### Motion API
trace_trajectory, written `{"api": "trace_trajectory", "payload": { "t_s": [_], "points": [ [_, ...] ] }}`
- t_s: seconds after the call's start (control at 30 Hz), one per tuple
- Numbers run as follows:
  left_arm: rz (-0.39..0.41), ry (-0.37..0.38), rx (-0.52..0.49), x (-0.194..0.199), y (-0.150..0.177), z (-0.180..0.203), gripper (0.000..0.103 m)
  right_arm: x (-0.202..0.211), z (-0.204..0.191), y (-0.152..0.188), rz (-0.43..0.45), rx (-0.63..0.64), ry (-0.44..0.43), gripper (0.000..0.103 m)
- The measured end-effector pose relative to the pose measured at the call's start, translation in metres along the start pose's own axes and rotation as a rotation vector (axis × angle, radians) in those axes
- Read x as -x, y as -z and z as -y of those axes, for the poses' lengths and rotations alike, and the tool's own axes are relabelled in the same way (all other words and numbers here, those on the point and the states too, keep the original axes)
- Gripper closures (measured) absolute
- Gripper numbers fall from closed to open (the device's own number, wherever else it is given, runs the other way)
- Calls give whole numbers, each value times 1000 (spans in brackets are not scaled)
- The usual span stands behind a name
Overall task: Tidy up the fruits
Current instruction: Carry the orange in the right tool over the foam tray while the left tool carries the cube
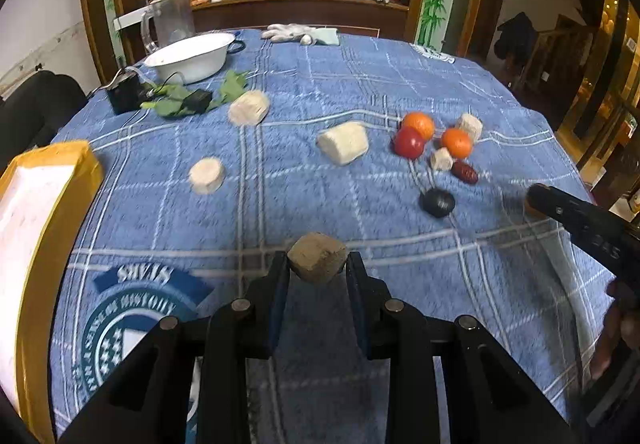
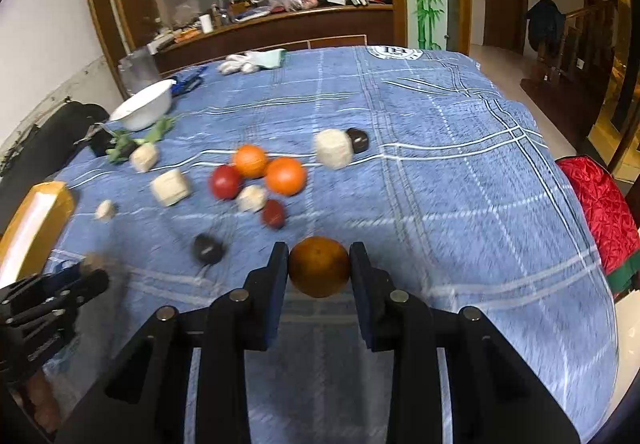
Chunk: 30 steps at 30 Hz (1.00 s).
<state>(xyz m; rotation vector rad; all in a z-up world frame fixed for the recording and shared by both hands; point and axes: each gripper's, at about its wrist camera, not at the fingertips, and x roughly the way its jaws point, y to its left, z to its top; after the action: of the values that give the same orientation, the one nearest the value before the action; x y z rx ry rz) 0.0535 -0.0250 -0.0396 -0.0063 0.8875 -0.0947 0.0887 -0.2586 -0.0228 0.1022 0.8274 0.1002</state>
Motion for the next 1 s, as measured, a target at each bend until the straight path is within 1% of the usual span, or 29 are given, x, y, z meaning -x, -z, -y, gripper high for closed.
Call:
{"api": "trace_trajectory", "payload": {
  "t_s": [0.1, 0.23, 0.47, 0.7, 0.9, 1.0],
  "points": [
    [-2, -20, 26, 9, 5, -10, 75, 17, -13, 12, 15, -3, -30, 70],
    [19, -60, 61, 31, 16, -28, 75, 34, -34, 28, 26, 22, -79, 70],
    [46, -119, 119, 59, 27, -61, 75, 50, -71, 47, 34, 68, -135, 70],
    [71, -168, 186, 84, 38, -100, 75, 58, -104, 53, 35, 118, -171, 70],
    [95, -222, 249, 102, 43, -133, 75, 63, -131, 49, 44, 163, -204, 70],
    [90, -259, 286, 107, 47, -151, 75, 64, -144, 46, 50, 182, -222, 70]
  ]
}}
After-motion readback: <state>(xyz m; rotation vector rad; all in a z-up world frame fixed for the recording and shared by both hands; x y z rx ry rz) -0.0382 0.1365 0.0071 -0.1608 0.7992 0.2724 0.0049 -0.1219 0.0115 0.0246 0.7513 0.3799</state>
